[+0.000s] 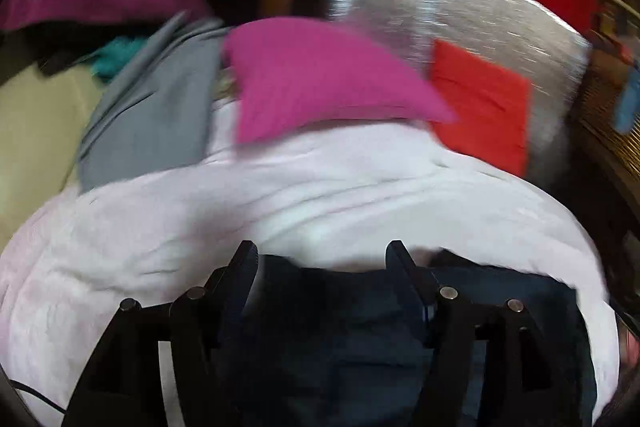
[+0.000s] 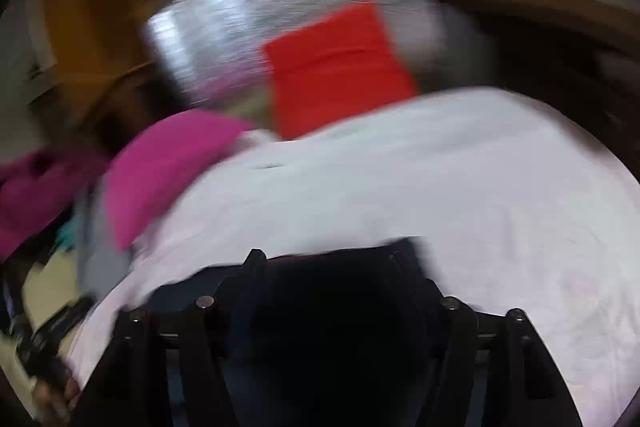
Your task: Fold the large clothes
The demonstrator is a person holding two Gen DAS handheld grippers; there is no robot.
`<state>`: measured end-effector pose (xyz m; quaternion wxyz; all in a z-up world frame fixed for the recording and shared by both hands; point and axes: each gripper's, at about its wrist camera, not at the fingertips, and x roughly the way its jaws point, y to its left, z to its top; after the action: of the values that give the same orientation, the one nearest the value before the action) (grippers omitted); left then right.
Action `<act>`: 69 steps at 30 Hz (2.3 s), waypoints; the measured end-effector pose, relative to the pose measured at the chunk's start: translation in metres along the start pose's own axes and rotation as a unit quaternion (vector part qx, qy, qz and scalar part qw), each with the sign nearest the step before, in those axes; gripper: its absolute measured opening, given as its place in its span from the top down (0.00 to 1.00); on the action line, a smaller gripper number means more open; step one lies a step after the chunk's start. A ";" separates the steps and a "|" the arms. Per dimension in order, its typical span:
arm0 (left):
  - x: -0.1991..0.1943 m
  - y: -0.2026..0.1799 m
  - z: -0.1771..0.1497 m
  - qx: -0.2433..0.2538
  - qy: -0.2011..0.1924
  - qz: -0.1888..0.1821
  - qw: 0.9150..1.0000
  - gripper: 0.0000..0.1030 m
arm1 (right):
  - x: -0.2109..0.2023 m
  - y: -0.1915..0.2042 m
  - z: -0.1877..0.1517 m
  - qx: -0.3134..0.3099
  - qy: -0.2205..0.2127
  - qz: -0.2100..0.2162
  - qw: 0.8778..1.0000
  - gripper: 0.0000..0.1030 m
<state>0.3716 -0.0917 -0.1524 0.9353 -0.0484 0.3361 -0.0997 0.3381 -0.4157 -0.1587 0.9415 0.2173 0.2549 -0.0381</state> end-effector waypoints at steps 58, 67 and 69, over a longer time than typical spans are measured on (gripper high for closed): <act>-0.167 0.039 -0.105 0.071 -0.090 0.104 0.988 0.22 | -0.101 0.038 -0.140 0.004 0.070 0.045 0.996 0.54; -0.162 0.029 -0.119 0.092 -0.070 0.089 0.989 0.21 | -0.103 0.035 -0.146 0.014 0.068 0.035 0.997 0.54; -0.160 0.026 -0.121 0.095 -0.068 0.088 0.989 0.21 | -0.103 0.031 -0.144 0.020 0.066 0.033 0.997 0.54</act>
<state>0.1775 -0.0339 -0.1500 0.9616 0.0637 0.2633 -0.0447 0.1876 -0.3298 -0.2076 0.9189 0.2460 0.3084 0.0025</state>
